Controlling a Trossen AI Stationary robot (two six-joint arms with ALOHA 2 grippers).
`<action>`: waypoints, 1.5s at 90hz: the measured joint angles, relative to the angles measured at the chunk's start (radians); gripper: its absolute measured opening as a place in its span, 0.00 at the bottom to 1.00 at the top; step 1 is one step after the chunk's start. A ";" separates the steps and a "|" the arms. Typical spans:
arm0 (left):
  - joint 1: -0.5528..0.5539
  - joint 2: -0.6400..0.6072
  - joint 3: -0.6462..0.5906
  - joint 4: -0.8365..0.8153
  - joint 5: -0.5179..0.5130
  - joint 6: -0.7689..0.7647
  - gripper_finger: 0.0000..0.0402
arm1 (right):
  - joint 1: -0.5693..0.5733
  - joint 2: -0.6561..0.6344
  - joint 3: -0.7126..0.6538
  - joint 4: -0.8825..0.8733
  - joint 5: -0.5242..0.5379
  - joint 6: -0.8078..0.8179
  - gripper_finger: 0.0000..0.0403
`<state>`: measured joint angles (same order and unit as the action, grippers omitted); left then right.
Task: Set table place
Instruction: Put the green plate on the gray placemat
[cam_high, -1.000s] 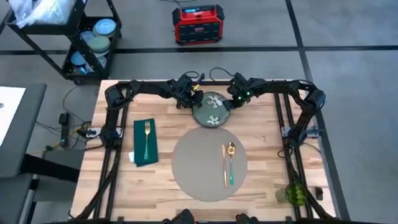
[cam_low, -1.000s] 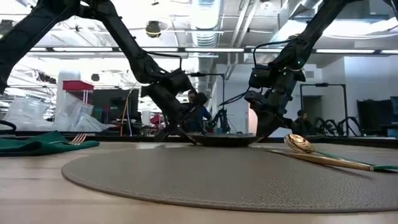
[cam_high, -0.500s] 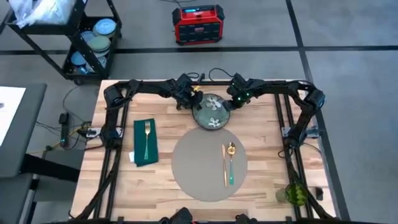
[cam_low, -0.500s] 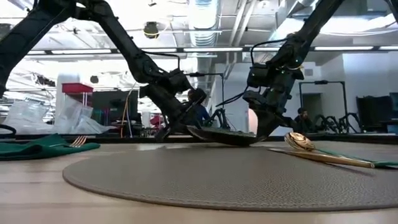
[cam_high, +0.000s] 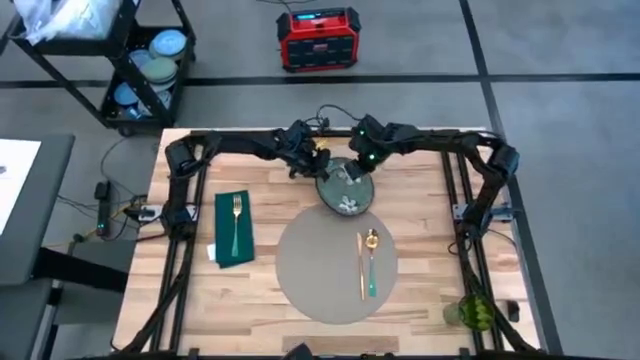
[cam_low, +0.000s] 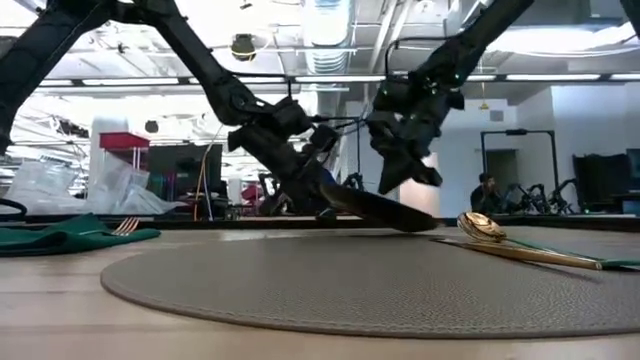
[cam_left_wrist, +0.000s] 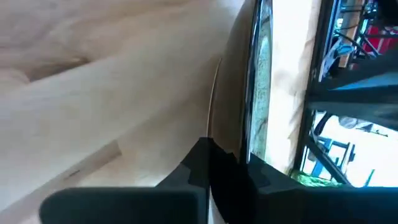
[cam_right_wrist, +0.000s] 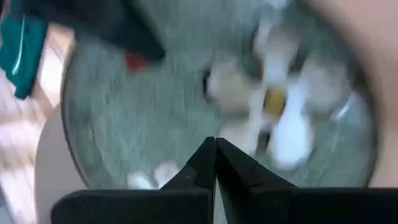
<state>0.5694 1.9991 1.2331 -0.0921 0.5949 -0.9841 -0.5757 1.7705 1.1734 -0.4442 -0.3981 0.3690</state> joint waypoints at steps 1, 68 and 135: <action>-0.001 0.000 0.000 0.000 -0.003 0.001 0.02 | 0.004 -0.001 0.005 0.000 0.008 -0.001 0.00; -0.047 -0.313 -0.222 -0.169 -0.054 0.012 0.01 | -0.013 -0.333 0.025 -0.418 0.439 -0.161 0.00; -0.677 -0.698 -0.857 0.504 -0.701 -0.764 0.01 | -0.007 -0.408 0.024 -0.523 0.529 -0.194 0.00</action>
<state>-0.1079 1.3009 0.3758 0.4116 -0.1062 -1.7479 -0.5829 1.3621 1.1976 -0.9673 0.1305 0.1747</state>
